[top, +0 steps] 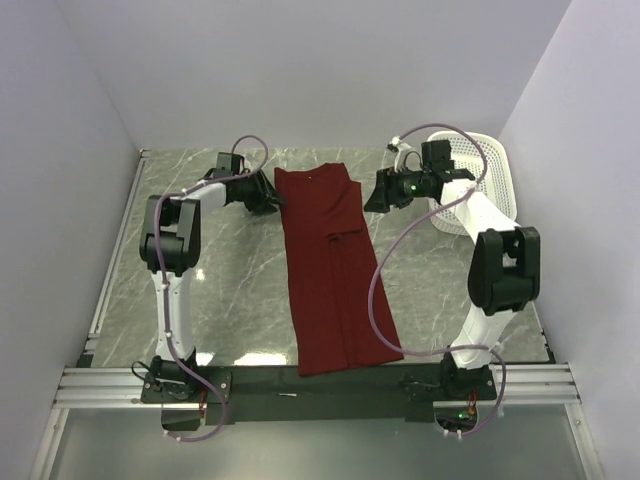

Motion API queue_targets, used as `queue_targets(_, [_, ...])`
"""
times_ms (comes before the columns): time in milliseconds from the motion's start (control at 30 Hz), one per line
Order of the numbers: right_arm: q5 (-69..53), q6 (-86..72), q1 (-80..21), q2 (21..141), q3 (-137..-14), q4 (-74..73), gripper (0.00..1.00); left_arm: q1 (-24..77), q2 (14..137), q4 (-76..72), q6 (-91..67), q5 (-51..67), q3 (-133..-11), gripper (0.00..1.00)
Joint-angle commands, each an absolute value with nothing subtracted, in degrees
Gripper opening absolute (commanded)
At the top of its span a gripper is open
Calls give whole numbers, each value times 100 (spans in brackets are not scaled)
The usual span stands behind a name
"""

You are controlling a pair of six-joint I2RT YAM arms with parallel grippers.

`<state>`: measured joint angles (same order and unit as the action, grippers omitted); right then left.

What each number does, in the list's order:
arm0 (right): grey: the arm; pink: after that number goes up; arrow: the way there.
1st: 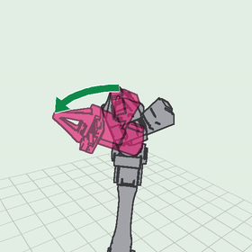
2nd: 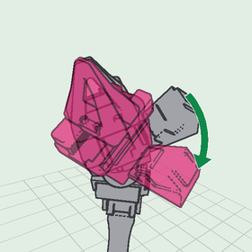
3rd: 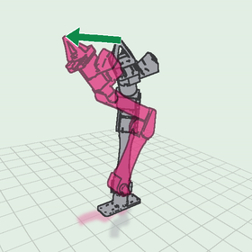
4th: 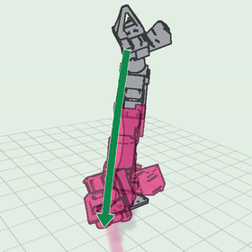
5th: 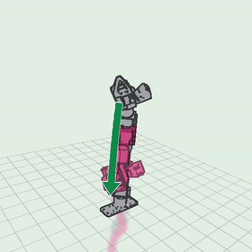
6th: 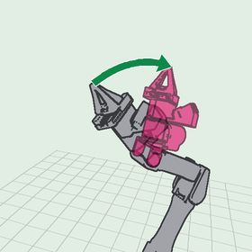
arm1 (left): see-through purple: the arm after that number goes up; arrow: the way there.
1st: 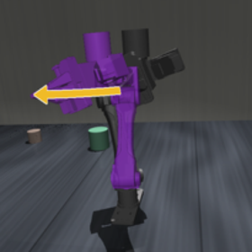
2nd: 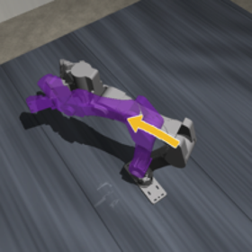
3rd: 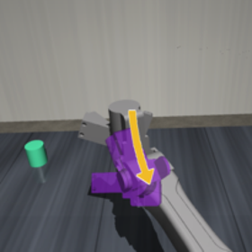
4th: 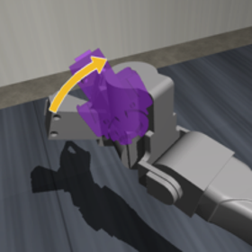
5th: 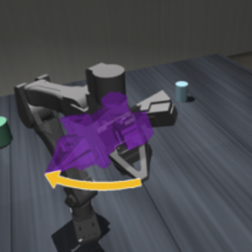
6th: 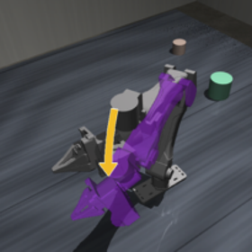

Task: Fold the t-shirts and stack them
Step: Fold the tshirt

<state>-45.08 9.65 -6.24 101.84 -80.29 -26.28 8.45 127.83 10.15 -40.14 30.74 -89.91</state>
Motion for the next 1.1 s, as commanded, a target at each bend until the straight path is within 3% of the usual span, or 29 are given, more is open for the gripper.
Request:
queue_targets(0, [-4632, 634, -633, 10677, -8577, -2733, 77, 879, 13120, 1546, -3648, 3278, -9632, 47])
queue_targets(167, [-4466, 18, -650, 11434, -9298, -2874, 76, 879, 13649, 1854, -3700, 3339, -10449, 32])
queue_targets(300, [-3842, -640, -668, 11768, -9736, -2830, 72, 853, 14150, 2240, -3744, 3165, -11187, 8])
queue_targets(467, [-3086, -1589, -729, 12558, -10537, -2891, 68, 695, 14422, 2285, -3964, 3006, -11847, 4])
queue_targets(567, [-2813, -2090, -773, 13068, -11108, -2856, 68, 642, 14432, 2233, -3955, 3128, -11944, 24])
queue_targets(600, [-2795, -2327, -765, 13191, -11327, -2813, 68, 624, 14379, 2206, -3859, 3155, -11910, 41])
queue_targets(633, [-2734, -2451, -765, 13366, -11425, -2760, 68, 615, 14301, 2119, -3806, 3138, -11753, 50])
queue_targets(700, [-2664, -2680, -773, 13526, -11662, -2655, 65, 572, 13967, 1996, -3675, 3085, -11506, 57])
queue_targets(833, [-2453, -3137, -817, 13886, -11953, -2619, 60, 449, 13045, 1627, -3595, 2743, -10470, 58])
queue_targets(1067, [-2206, -3463, -835, 14159, -12093, -2514, 50, 299, 10400, 669, -3534, 2356, -8299, 59])
